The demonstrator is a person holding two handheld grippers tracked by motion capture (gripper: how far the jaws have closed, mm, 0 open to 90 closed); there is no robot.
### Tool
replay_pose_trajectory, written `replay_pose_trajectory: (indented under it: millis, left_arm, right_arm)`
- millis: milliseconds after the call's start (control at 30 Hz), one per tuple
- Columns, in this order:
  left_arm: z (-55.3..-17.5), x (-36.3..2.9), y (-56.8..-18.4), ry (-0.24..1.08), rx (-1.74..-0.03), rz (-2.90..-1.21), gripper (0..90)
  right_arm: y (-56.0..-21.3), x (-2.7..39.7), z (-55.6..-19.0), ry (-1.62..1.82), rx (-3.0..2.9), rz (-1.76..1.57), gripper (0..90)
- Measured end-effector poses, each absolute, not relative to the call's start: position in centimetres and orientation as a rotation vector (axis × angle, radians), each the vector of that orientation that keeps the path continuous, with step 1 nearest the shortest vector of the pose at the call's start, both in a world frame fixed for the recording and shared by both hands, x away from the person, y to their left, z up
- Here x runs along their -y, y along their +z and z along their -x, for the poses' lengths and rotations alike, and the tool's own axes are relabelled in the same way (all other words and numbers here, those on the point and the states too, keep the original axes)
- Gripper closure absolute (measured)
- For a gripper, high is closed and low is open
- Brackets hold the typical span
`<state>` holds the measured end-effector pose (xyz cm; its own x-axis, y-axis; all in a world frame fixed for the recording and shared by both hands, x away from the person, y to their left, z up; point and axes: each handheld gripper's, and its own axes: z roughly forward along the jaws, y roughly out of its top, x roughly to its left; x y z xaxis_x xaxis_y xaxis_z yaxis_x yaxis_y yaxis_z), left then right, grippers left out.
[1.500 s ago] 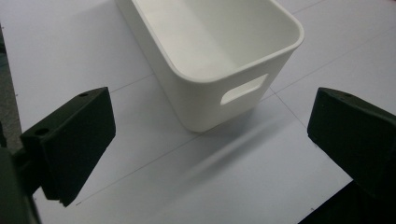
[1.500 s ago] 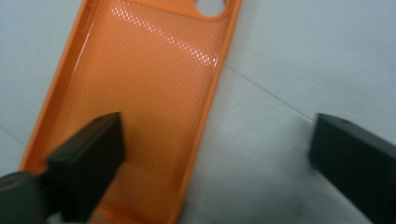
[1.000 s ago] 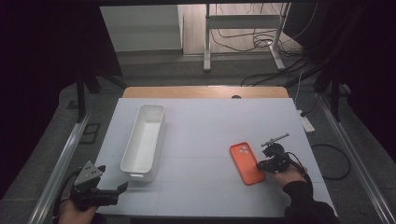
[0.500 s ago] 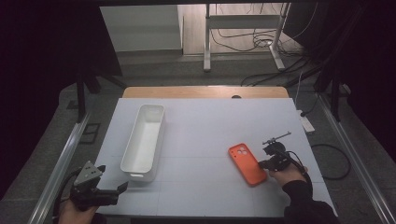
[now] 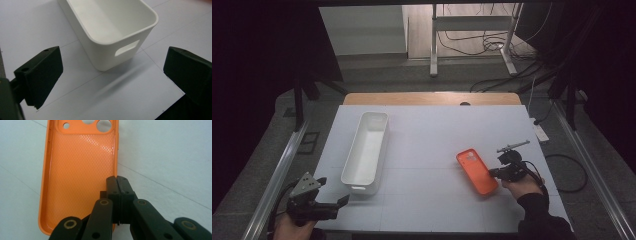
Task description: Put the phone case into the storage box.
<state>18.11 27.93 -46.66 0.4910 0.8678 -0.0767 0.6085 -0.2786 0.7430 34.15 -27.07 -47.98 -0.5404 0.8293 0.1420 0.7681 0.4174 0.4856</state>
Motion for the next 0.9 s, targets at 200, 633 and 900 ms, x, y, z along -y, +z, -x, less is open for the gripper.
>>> replay_pose_trajectory:
  millis: [200,633,900]
  left_arm:
    - [-18.2,-28.0,-46.7,0.442,-1.218,-1.998,3.5]
    - [-18.2,-28.3,-46.7,0.423,-1.224,-1.970,0.5]
    - [-18.1,-28.3,-46.6,0.428,-1.208,-1.968,0.1]
  right_arm:
    - [-47.3,27.2,-34.0,0.811,-2.508,-1.428,89.1]
    - [-45.8,27.3,-33.3,0.898,-2.451,-1.378,89.1]
    - [-45.1,27.1,-32.7,0.958,-2.417,-1.353,89.0]
